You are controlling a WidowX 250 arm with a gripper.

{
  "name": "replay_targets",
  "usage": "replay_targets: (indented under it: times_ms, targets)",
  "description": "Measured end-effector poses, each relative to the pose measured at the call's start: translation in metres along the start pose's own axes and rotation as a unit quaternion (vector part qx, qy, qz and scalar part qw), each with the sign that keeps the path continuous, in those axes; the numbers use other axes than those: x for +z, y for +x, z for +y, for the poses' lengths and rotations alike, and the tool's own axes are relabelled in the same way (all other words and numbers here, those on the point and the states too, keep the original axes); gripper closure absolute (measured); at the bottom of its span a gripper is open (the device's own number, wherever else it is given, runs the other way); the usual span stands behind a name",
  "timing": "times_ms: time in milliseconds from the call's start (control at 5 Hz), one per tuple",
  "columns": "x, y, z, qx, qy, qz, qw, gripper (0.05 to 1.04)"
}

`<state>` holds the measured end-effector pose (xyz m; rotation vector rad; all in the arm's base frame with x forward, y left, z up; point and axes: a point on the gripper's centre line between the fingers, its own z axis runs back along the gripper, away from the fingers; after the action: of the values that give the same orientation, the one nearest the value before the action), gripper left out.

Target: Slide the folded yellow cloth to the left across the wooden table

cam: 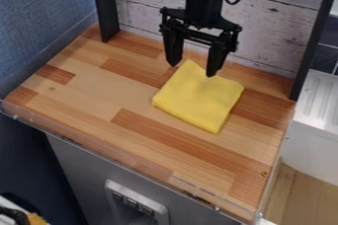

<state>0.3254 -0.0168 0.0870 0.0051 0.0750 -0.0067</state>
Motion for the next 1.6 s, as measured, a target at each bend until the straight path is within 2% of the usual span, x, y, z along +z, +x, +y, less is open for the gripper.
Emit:
replay_targets:
  times_ms: [400,600,800,1200,1600]
  targets:
    - [-0.017,0.01,-0.001,0.024,-0.001,-0.015,0.9996,0.711]
    - [-0.029,0.016,0.0,0.038,-0.001,-0.026,0.999,0.924]
    - [-0.041,0.021,-0.001,0.055,-0.002,-0.034,0.9979,1.014]
    - [-0.055,0.026,-0.003,0.083,-0.003,-0.043,0.9956,1.02]
    - [-0.066,0.031,-0.003,0.094,-0.005,-0.037,0.9949,1.02]
